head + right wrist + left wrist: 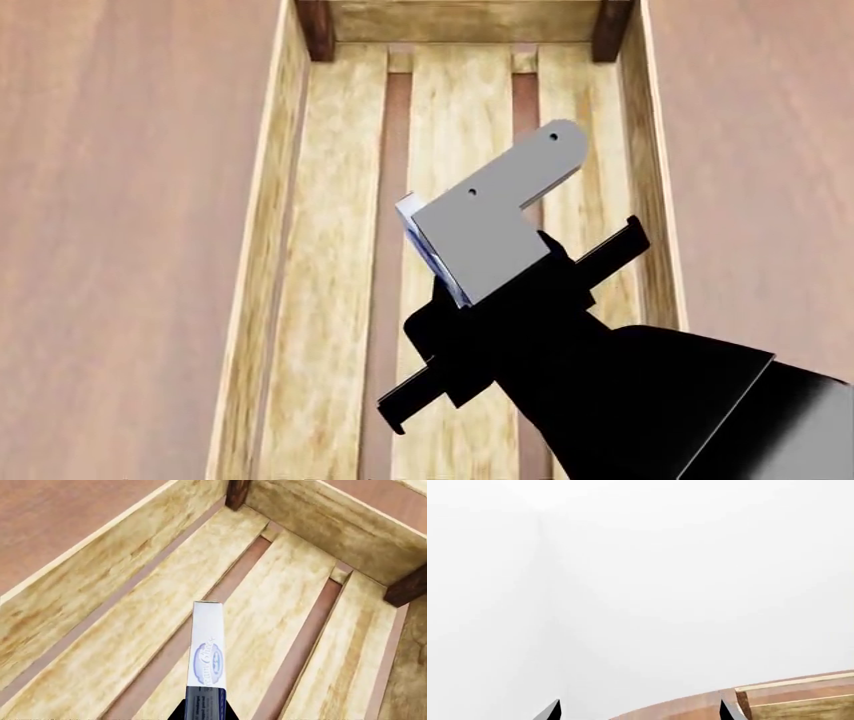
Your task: Pick up the cream cheese and put it in the tray.
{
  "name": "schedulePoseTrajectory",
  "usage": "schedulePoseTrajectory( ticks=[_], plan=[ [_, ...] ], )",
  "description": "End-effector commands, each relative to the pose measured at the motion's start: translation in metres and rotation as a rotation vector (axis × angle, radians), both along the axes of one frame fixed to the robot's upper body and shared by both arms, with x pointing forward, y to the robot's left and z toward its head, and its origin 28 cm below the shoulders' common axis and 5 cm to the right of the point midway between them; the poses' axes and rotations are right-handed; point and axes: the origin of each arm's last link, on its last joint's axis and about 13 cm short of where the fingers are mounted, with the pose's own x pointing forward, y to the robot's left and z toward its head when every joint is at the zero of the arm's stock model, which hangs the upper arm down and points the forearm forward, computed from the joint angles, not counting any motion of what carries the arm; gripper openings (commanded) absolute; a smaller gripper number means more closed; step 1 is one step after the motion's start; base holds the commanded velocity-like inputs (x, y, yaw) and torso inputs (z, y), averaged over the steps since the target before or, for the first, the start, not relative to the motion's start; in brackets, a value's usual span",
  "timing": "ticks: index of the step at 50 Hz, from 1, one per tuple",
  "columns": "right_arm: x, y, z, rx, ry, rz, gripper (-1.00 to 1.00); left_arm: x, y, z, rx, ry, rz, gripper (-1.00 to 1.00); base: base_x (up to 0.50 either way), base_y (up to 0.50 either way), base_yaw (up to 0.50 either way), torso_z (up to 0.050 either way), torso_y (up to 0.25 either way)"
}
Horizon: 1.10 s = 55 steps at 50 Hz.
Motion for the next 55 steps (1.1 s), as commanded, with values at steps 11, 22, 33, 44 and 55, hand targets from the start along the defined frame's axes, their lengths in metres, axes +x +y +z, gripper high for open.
schedulePoseTrajectory(
  ticks=[11,22,33,44,55],
  plan=[
    [0.0007,0.0,0.0025,-0.001,-0.02,-0.003,-1.0,-0.0007,-0.0004,0.0011,0.0,-0.002,0.003,1.0,0.0,0.0,0.0,0.0,-0.089],
    [0.0008,-0.0004,0.0024,-0.004,-0.021,-0.008,-1.0,-0.0001,-0.0004,0.0007,0.001,-0.001,0.005,1.0,0.0,0.0,0.0,0.0,-0.089],
    [0.0008,-0.0009,0.0017,-0.007,-0.019,-0.009,-1.0,0.0003,-0.0001,0.0002,0.001,0.0,0.007,1.0,0.0,0.0,0.0,0.0,-0.09],
    [0.0013,-0.0003,0.0003,-0.01,-0.017,-0.008,-1.0,-0.0002,0.0015,0.0013,-0.027,0.002,-0.014,1.0,0.0,0.0,0.0,0.0,-0.049],
    [0.0017,-0.0008,-0.0014,-0.015,-0.017,-0.008,-1.0,0.0003,-0.0002,0.0007,-0.014,0.019,-0.028,1.0,0.0,0.0,0.0,0.0,0.0]
  ],
)
